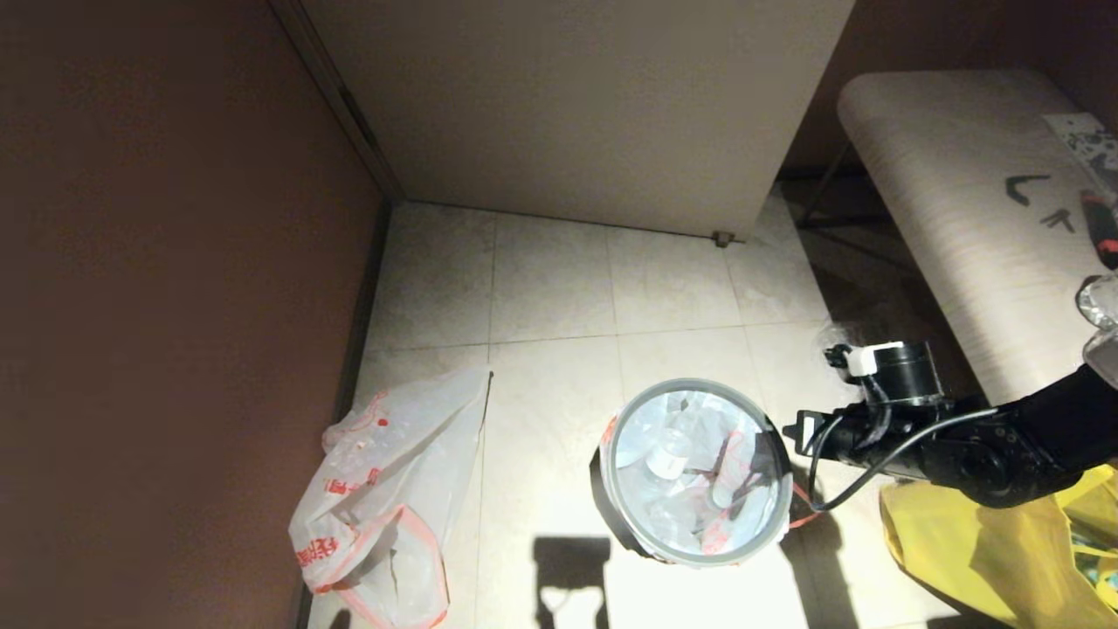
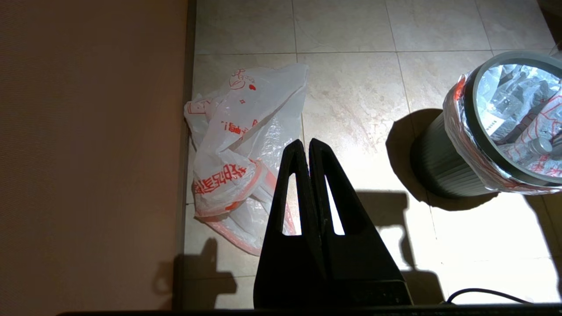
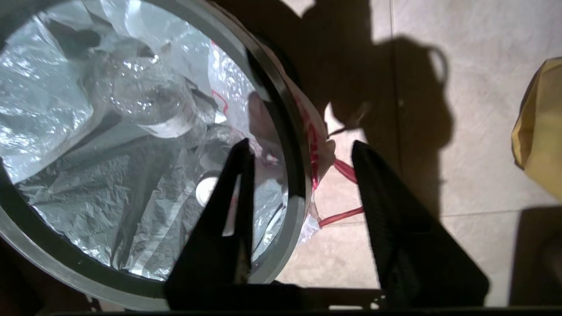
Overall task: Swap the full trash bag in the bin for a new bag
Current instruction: Place the trash can ring on the floor
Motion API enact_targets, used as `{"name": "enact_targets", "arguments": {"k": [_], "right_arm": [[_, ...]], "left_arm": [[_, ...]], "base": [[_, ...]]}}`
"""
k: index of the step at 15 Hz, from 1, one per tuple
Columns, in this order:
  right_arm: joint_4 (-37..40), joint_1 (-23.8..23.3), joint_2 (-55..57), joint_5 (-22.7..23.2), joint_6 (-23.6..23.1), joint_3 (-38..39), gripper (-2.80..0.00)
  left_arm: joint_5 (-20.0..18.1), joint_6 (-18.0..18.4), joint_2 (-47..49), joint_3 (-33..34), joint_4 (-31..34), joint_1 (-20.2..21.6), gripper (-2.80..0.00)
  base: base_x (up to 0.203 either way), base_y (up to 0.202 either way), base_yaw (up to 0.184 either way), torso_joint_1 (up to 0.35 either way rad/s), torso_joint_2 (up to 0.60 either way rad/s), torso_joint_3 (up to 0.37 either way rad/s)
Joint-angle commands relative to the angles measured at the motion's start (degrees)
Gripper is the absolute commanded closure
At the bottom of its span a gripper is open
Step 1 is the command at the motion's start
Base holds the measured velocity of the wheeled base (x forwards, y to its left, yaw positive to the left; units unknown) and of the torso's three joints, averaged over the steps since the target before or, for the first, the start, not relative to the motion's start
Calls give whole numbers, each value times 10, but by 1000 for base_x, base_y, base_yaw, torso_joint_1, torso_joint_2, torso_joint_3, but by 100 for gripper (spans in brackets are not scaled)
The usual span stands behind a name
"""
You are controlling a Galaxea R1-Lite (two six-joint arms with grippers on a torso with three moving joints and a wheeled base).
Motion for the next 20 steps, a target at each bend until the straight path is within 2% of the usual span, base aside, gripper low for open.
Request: {"name": "enact_targets", "arguments": {"k": [1,7,10,11,20], "right_arm": [[-1,2,21,-1,3,0,-280],[-3,2,49,-4,0,-6,-280],[-3,2,68,-4,-20,-10,-280],[-3,3,79,-5,-32,-10,0],[-27,5,76,-39,-34,-9,0]], "left_arm": [[0,0,1,0,0,0,0],[0,0,1,0,0,0,0],[0,0,1,0,0,-1,0],[0,0,1,0,0,0,0],[0,0,1,0,0,0,0]], "base": [[0,0,0,0,0,0],[0,0,0,0,0,0],[0,0,0,0,0,0],[0,0,0,0,0,0],[0,0,0,0,0,0]]}}
